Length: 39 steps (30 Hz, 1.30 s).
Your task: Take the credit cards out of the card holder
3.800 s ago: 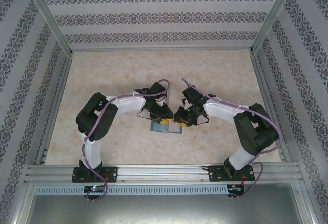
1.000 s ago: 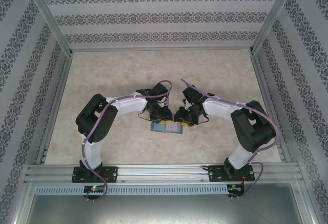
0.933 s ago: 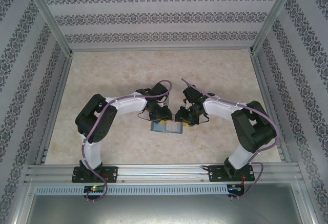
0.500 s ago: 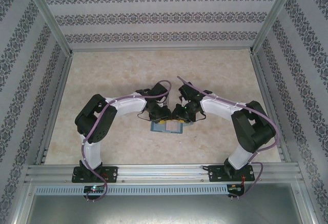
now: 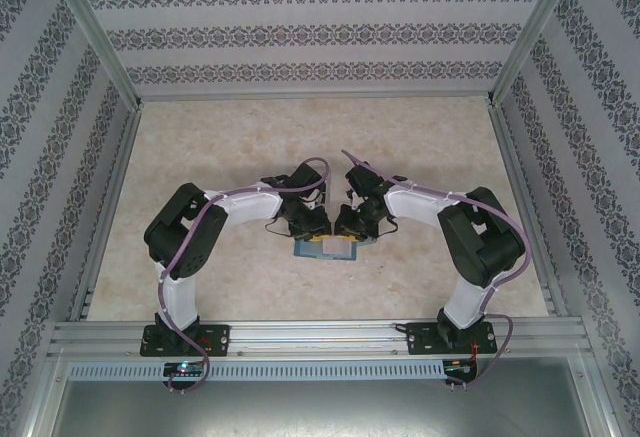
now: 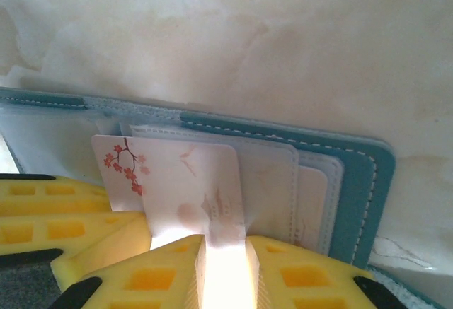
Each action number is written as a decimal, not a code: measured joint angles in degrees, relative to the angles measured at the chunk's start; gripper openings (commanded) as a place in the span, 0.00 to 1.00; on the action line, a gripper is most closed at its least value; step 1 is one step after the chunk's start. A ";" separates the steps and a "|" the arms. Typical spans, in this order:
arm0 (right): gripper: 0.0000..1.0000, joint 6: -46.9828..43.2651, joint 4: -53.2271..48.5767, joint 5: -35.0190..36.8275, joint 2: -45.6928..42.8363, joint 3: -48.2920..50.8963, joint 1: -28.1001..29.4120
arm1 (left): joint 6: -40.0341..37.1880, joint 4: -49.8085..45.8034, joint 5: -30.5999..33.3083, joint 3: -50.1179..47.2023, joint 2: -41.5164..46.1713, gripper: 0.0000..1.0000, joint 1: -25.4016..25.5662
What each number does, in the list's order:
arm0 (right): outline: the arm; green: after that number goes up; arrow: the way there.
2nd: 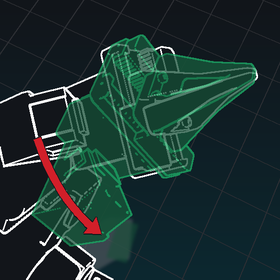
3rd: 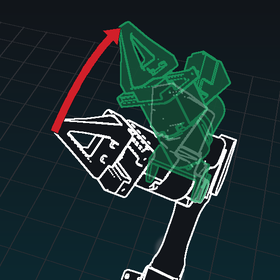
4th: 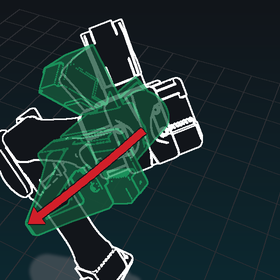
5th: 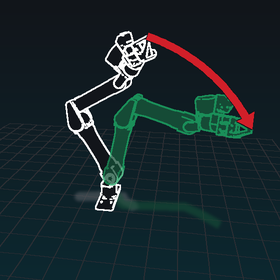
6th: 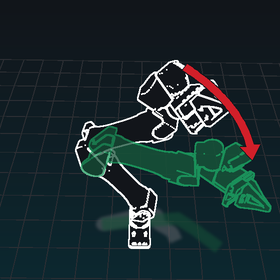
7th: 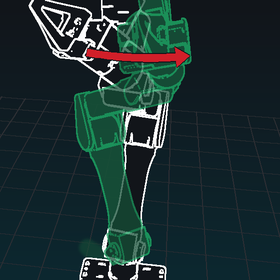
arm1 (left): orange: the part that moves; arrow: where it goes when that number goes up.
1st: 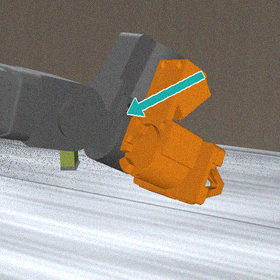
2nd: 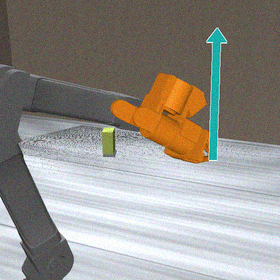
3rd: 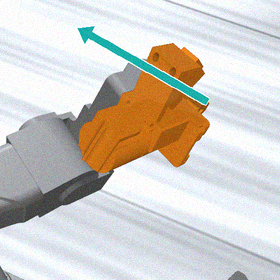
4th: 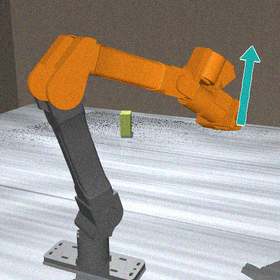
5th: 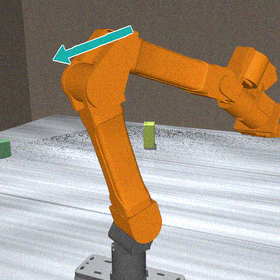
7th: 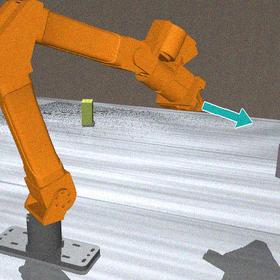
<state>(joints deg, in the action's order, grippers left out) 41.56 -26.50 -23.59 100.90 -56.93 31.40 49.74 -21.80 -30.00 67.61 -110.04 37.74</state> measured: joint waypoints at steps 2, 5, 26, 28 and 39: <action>0.24 0.00 -0.04 0.02 0.00 0.00 0.00 | 0.04 -0.07 0.02 0.00 0.17 0.11 0.00; 0.26 -0.02 -0.07 0.07 0.00 0.00 -0.02 | 0.00 -0.20 0.11 -0.07 0.72 0.09 0.00; 0.26 -1.31 -0.13 0.22 -0.15 0.00 -0.13 | -5.95 -9.68 6.34 0.33 8.76 0.00 -0.70; 0.26 -1.31 -0.17 0.22 -0.28 0.00 -0.13 | -7.08 -11.61 7.21 1.64 8.76 0.00 -0.72; 0.26 -1.57 -1.99 1.36 -1.20 0.02 -0.13 | -19.02 -18.53 10.05 10.03 8.76 0.00 -0.72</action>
<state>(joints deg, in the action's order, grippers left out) 39.99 -28.49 -22.24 99.70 -56.90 31.27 30.72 -40.34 -19.94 77.65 -101.27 37.01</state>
